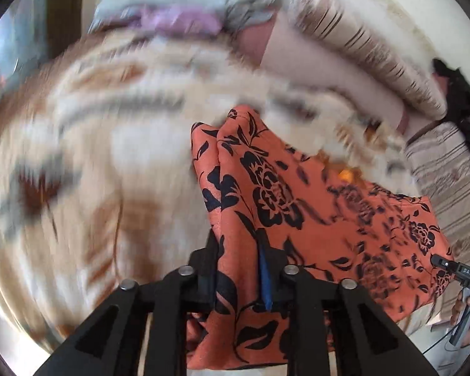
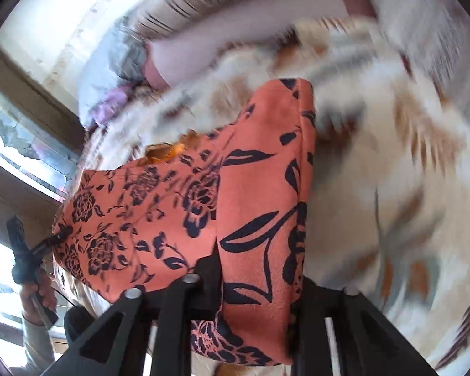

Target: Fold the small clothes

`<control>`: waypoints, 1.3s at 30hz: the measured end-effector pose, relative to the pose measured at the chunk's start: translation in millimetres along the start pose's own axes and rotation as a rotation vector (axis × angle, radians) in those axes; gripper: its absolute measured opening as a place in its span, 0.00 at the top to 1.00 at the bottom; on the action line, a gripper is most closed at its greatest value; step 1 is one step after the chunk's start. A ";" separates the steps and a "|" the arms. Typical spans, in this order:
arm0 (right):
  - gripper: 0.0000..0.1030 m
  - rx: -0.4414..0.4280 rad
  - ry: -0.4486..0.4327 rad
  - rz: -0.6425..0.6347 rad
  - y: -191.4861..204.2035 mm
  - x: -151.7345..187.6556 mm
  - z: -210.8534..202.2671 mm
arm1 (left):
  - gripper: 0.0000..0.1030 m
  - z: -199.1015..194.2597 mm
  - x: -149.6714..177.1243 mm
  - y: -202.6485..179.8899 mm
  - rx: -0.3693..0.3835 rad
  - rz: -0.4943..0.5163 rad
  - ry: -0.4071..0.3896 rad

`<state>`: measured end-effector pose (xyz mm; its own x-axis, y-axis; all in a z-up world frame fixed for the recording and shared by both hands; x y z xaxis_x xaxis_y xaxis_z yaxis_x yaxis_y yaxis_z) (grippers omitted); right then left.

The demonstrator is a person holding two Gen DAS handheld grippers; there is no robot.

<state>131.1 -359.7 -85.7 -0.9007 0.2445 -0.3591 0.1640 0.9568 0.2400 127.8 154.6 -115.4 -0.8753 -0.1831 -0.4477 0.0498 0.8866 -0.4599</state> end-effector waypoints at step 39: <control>0.93 0.248 -0.327 -0.071 2.3 -67.0 -5.1 | 0.95 -9.7 -80.0 -29.5 -0.097 0.261 -0.282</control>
<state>189.8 -374.6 -56.5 -0.7449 0.1754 -0.6438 0.2342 0.9722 -0.0061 191.8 147.3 -58.6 -0.6720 -0.0443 -0.7392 0.1955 0.9522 -0.2348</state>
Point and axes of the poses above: each gripper's, at about its wrist camera, not at the fingertips, and z roughly the way its jaws point, y to its left, x to its underside, the point moved 3 cm from there along z, roughly the way its jaws point, and after that the axes turned 12 degrees about x, right-handed, at the moved point
